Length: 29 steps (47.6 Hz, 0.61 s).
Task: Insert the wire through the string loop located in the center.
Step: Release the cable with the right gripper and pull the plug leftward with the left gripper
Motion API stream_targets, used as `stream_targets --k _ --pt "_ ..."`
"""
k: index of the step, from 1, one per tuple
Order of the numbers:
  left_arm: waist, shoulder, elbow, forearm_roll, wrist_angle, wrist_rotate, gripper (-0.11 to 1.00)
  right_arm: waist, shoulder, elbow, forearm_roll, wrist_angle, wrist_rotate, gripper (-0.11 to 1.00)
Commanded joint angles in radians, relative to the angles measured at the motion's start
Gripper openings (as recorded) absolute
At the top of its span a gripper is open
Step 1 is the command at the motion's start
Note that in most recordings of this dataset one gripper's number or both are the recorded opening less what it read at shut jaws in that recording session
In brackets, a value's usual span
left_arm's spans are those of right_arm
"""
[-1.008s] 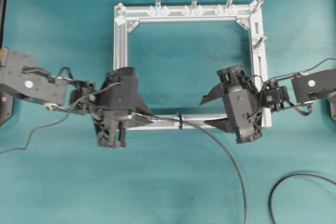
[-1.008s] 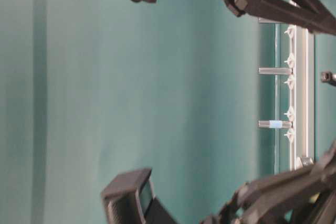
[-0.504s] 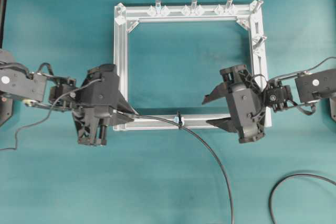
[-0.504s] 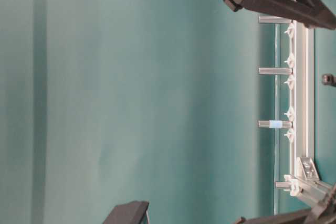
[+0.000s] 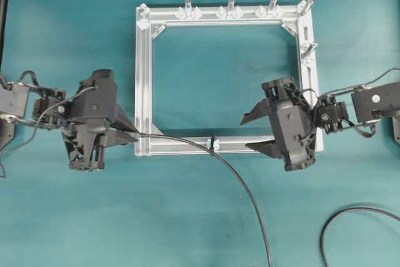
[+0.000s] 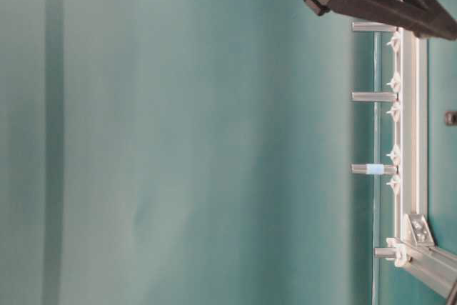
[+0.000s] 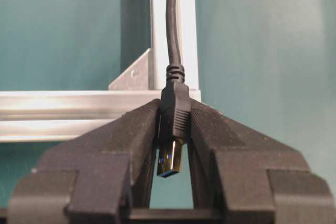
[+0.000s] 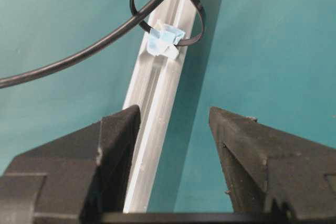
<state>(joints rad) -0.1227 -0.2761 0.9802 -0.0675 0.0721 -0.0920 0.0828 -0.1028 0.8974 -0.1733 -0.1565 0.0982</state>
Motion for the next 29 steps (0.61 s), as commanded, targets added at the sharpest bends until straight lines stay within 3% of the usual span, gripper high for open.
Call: stream_targets --k 1,29 --pt "-0.002 -0.014 -0.002 0.000 -0.003 -0.011 0.18 0.003 -0.023 -0.006 0.000 -0.005 0.002 0.59" --pt "-0.049 0.172 0.011 0.000 -0.021 -0.011 0.18 0.003 -0.021 -0.020 0.002 -0.005 0.002 0.59"
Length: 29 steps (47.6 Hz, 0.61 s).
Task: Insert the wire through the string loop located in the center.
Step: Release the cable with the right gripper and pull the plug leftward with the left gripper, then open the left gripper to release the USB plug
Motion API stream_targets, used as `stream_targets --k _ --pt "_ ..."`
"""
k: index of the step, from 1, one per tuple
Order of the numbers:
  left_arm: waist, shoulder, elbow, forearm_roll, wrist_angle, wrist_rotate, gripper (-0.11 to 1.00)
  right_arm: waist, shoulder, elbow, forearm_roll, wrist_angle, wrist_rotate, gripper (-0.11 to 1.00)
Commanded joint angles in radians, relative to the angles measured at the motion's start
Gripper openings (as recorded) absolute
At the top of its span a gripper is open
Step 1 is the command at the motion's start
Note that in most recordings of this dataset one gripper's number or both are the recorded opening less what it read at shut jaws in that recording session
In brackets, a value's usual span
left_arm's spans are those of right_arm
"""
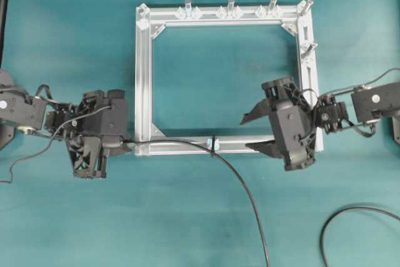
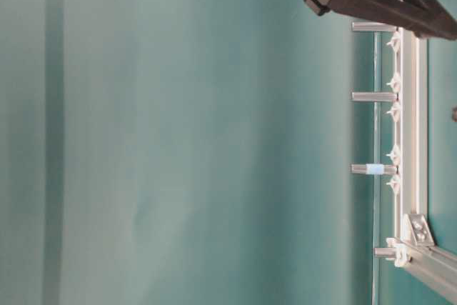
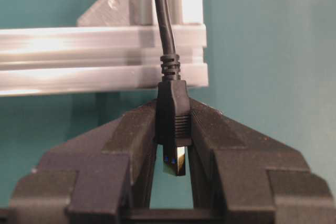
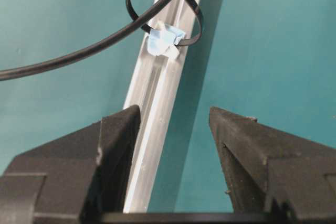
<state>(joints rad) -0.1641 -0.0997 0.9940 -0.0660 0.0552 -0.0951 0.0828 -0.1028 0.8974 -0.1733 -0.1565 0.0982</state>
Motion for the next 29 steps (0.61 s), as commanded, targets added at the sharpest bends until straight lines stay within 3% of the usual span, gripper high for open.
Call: stream_targets --k 1,29 --pt "-0.009 -0.006 -0.002 -0.002 -0.005 -0.009 0.18 0.003 -0.023 -0.020 0.002 -0.005 0.002 0.59" --pt "-0.008 -0.017 -0.009 0.002 0.067 -0.002 0.21 0.003 -0.021 -0.018 0.002 -0.006 0.002 0.59"
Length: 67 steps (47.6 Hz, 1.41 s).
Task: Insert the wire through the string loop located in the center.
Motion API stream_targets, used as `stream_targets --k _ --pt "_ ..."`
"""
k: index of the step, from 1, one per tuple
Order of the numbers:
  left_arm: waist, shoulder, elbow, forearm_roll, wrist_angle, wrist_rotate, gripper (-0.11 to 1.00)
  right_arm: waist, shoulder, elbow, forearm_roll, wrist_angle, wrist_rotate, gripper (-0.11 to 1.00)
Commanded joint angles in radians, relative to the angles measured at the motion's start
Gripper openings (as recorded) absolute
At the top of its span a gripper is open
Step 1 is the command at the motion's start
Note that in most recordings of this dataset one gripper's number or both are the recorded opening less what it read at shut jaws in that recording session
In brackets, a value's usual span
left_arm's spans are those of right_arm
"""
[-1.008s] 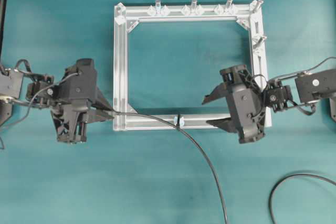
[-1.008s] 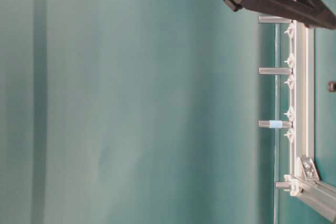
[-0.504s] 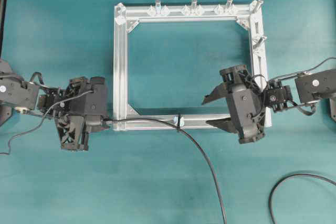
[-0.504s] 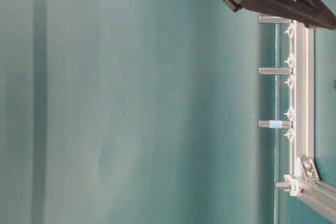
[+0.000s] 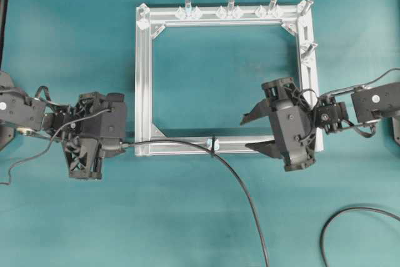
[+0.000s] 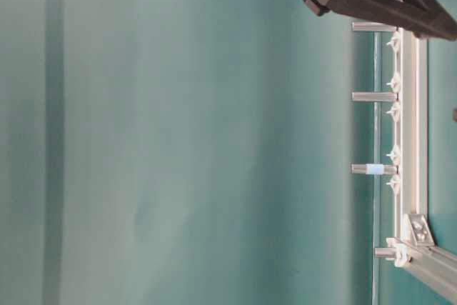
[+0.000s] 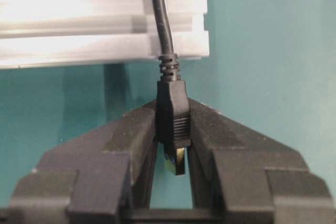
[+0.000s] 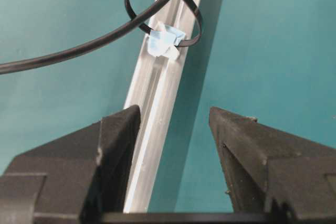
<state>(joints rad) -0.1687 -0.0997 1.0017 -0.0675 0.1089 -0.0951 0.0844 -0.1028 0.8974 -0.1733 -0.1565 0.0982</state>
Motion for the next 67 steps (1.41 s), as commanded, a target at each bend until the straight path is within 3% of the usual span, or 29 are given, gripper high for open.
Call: stream_targets --k 1,8,10,16,30,42,58,67 --pt "-0.003 -0.018 -0.020 0.003 0.020 0.000 0.27 0.002 -0.023 -0.018 0.002 -0.005 0.002 0.59" --pt "-0.003 -0.018 -0.032 0.005 0.040 0.003 0.70 0.002 -0.021 -0.017 0.000 -0.006 0.002 0.59" --pt "-0.003 -0.018 -0.037 0.005 0.040 0.003 0.77 0.002 -0.021 -0.015 0.002 -0.006 0.002 0.59" --pt "-0.003 -0.020 -0.046 0.006 0.040 0.003 0.65 0.002 -0.021 -0.015 0.002 -0.006 0.002 0.59" --pt "0.003 -0.067 -0.064 0.011 0.040 0.006 0.65 0.002 -0.026 -0.023 0.000 -0.006 0.002 0.59" --pt "0.057 -0.183 -0.058 0.014 0.044 0.012 0.65 0.002 -0.084 -0.017 0.000 -0.005 0.002 0.59" --pt "0.100 -0.249 -0.063 0.015 0.044 0.107 0.64 0.002 -0.155 -0.008 0.002 0.075 0.002 0.59" --pt "0.114 -0.262 -0.060 0.015 0.038 0.112 0.64 0.000 -0.193 0.000 0.002 0.084 0.002 0.59"
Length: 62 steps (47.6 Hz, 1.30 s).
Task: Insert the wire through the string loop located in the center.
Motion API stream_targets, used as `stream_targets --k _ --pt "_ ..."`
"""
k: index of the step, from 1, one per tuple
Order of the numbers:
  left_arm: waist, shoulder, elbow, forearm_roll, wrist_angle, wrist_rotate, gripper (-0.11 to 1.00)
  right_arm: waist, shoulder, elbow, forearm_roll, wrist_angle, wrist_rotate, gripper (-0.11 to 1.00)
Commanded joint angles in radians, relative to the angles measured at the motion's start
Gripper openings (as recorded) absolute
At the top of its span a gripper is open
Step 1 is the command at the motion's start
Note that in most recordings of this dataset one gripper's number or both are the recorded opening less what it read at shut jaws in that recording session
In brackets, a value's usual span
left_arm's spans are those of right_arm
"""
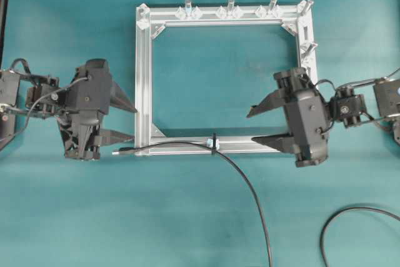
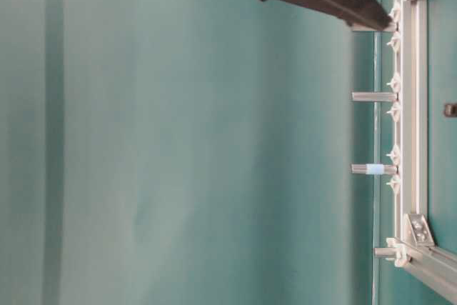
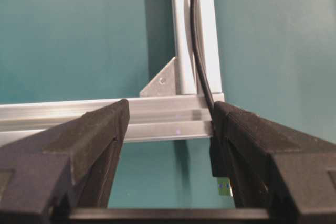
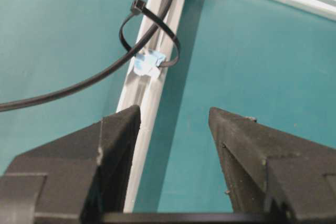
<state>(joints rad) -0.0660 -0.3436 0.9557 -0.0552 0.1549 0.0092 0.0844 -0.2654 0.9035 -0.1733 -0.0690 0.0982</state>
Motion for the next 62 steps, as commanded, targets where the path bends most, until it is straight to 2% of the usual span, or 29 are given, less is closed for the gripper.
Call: stream_targets --k 1,14,44,62 --pt "0.014 -0.021 -0.012 0.002 -0.008 0.008 0.64 0.000 -0.034 -0.006 0.002 -0.003 0.002 0.59" --pt "0.034 -0.063 0.005 0.003 -0.025 0.008 0.63 -0.011 -0.071 0.025 0.002 -0.020 0.002 0.59" --pt "0.044 -0.118 0.054 0.003 -0.069 0.009 0.63 -0.046 -0.087 0.092 0.000 -0.184 0.002 0.59" --pt "0.044 -0.118 0.060 0.003 -0.084 0.009 0.63 -0.051 -0.087 0.100 0.000 -0.189 0.002 0.59"
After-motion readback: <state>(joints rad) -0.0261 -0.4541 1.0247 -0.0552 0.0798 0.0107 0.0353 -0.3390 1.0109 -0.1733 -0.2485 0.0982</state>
